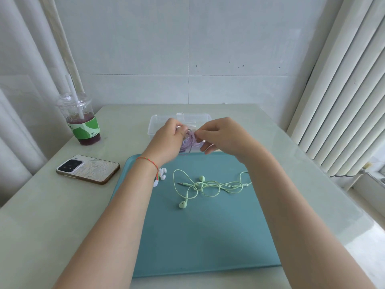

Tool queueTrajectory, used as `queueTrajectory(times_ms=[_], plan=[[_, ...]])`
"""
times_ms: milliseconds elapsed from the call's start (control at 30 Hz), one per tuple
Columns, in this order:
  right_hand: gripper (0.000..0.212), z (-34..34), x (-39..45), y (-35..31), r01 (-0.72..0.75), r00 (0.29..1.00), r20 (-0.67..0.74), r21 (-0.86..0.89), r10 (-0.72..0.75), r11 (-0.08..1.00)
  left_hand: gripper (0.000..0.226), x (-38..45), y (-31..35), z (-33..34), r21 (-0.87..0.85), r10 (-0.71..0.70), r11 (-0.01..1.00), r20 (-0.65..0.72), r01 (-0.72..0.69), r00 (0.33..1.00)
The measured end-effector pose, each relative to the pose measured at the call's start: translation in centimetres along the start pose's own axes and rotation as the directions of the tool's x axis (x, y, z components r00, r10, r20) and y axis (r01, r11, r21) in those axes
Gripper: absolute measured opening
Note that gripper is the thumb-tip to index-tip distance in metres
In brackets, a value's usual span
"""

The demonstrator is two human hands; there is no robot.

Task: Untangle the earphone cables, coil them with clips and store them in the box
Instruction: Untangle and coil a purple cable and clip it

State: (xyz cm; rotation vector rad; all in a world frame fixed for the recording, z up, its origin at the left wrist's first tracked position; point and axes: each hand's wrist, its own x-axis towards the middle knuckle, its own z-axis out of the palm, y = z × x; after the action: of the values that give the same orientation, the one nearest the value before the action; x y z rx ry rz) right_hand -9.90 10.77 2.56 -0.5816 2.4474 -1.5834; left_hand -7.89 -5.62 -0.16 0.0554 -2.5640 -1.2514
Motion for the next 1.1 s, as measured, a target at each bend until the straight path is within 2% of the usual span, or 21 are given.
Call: queueTrajectory(times_ms=[133,233,367,567,700,833,1100], plan=[[0.015,-1.1,0.1,0.3,-0.005,0.995,-0.1,0.027,0.008,1.0,0.025,-0.2,0.4,0.2,-0.046,0.033,0.999,0.082,-0.029,0.996],[0.012,-1.3,0.6,0.7,0.024,0.981,-0.192,-0.072,-0.037,0.997,0.028,-0.3,0.6,0.4,0.015,0.083,0.996,0.158,-0.087,0.984],[0.011,-0.8,0.4,0.8,0.075,0.991,-0.099,-0.127,-0.088,0.989,0.026,-0.5,0.8,0.8,0.07,0.125,0.987,0.235,-0.146,0.964],[0.018,-0.6,0.3,0.8,0.09,0.993,-0.062,-0.19,-0.104,0.978,0.037,-1.0,1.3,0.6,0.107,0.113,0.982,0.318,-0.154,0.941],[0.024,-0.1,0.3,0.8,0.106,0.993,-0.02,-0.275,-0.116,0.956,0.044,-1.1,1.4,0.7,0.127,0.123,0.977,0.335,-0.174,0.934],[0.025,0.4,0.2,0.8,0.113,0.989,-0.06,-0.297,-0.137,0.948,0.044,-1.4,1.7,0.8,0.124,0.13,0.976,0.331,-0.179,0.935],[0.008,0.3,0.3,0.9,0.042,0.996,-0.065,-0.235,-0.059,0.971,0.04,-1.1,1.4,0.3,0.076,0.118,0.987,0.271,-0.144,0.955]])
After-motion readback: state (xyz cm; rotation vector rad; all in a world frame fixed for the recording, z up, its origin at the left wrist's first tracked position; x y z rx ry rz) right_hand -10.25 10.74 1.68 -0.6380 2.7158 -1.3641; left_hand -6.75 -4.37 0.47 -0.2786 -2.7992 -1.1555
